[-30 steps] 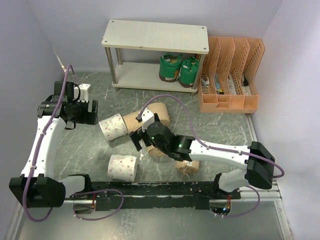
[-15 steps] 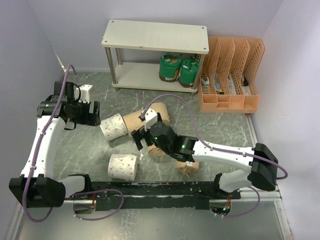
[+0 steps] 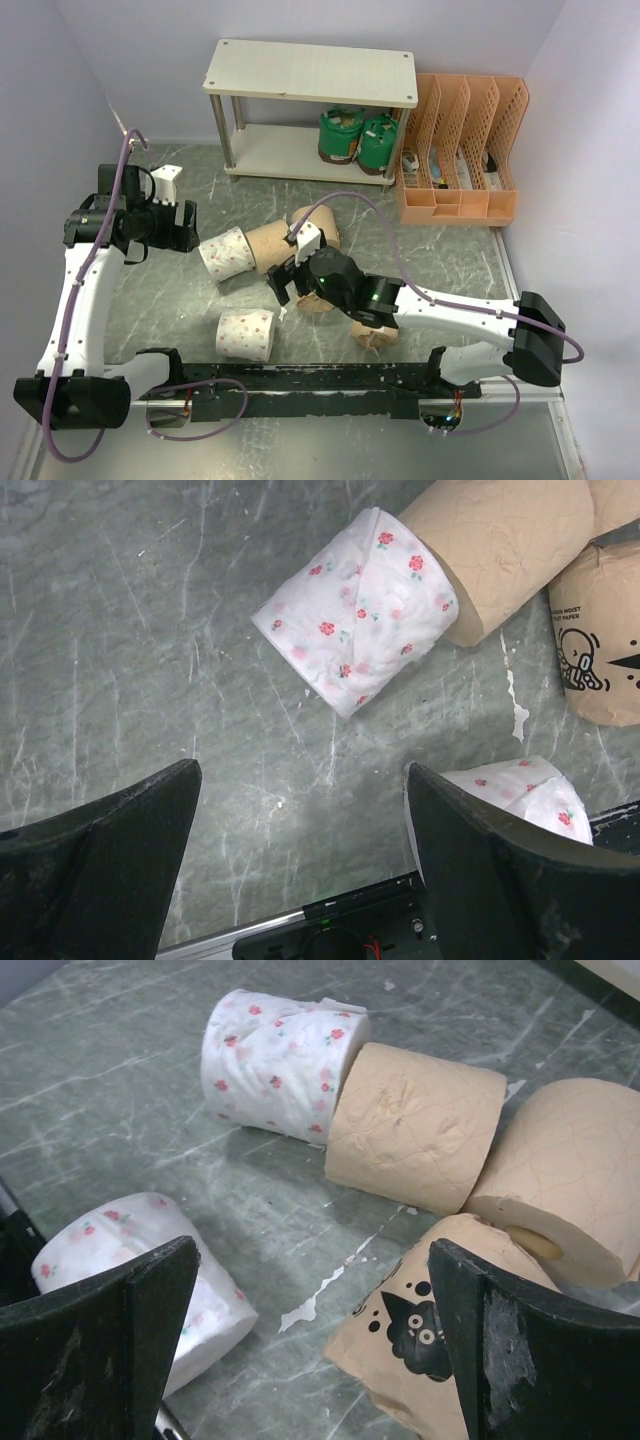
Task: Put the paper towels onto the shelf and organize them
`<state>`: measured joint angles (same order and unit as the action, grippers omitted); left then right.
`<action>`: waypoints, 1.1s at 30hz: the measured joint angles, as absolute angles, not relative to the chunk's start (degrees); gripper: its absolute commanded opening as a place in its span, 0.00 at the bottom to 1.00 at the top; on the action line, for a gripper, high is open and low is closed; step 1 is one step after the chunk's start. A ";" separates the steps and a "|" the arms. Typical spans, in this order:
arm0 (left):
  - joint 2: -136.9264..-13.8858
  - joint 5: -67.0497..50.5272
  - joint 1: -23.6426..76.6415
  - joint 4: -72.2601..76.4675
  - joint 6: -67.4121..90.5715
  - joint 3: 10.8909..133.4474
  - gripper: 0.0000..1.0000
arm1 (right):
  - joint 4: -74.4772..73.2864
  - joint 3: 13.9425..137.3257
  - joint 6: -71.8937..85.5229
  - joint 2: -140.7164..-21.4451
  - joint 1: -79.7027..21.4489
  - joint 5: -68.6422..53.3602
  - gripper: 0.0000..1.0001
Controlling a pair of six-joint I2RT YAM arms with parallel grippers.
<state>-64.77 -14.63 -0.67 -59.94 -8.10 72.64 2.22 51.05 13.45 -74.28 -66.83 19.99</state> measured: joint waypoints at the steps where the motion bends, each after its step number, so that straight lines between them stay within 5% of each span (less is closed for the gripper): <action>1: -64.36 -14.52 -0.67 -59.88 -7.94 72.64 0.95 | 2.57 50.57 13.45 -73.71 -66.83 19.14 1.00; 21: -60.25 -14.79 -0.67 -57.91 -6.74 70.61 0.95 | 4.75 45.06 14.28 -68.77 -67.53 8.58 1.00; 33: -53.78 -5.98 -4.01 -52.84 0.99 63.51 0.95 | 18.68 23.94 28.03 -63.70 -75.70 -1.91 1.00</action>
